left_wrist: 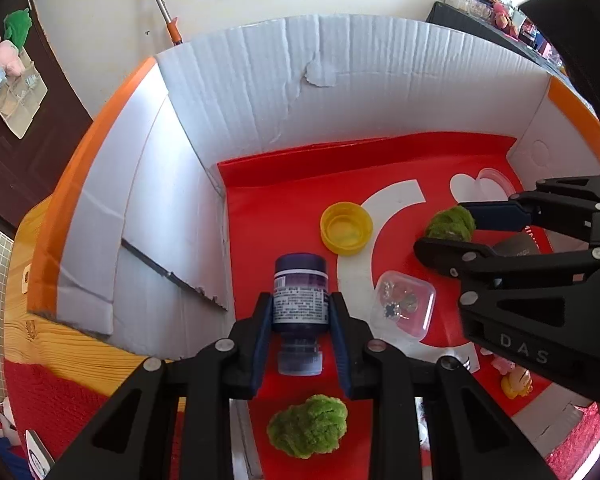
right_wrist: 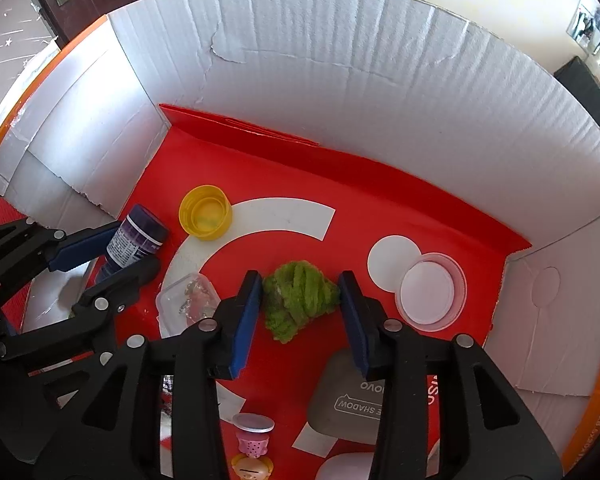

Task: Organize objects
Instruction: 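Lower the bottle and lettuce to the box floor and open both tools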

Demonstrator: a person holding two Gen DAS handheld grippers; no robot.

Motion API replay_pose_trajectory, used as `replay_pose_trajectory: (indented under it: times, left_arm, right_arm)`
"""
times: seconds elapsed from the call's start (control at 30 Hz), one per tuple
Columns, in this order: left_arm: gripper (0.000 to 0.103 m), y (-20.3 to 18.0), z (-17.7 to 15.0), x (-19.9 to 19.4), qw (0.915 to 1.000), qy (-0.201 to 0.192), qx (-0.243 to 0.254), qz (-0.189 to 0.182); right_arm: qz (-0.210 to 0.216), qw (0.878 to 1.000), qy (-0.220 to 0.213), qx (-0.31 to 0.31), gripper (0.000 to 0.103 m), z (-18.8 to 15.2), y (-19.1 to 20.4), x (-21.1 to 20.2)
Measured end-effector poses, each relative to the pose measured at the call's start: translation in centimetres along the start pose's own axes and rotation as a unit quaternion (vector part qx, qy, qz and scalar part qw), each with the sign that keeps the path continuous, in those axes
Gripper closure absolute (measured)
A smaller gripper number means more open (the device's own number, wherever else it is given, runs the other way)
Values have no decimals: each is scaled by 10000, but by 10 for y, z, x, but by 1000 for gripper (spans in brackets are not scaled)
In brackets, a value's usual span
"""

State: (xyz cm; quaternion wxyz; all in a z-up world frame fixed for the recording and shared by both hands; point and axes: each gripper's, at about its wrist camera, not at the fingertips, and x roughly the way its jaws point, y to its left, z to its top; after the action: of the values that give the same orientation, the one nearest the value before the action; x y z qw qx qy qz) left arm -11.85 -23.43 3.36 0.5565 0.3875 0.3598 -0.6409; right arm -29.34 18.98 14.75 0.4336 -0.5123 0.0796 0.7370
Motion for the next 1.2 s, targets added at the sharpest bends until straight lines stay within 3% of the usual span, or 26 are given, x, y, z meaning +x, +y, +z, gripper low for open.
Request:
replay_pose_trajectory:
  times: [0.23,1.2]
  left_arm:
    - [74,0,-3,2,10000,-15,-11,5]
    - [65,-2,-7,0,9999,-102,-48,20]
  right_arm:
    - [-23,10000,13,5,65,8,17,0]
    - [-18,10000,-12,-73,65,-3,25,-23]
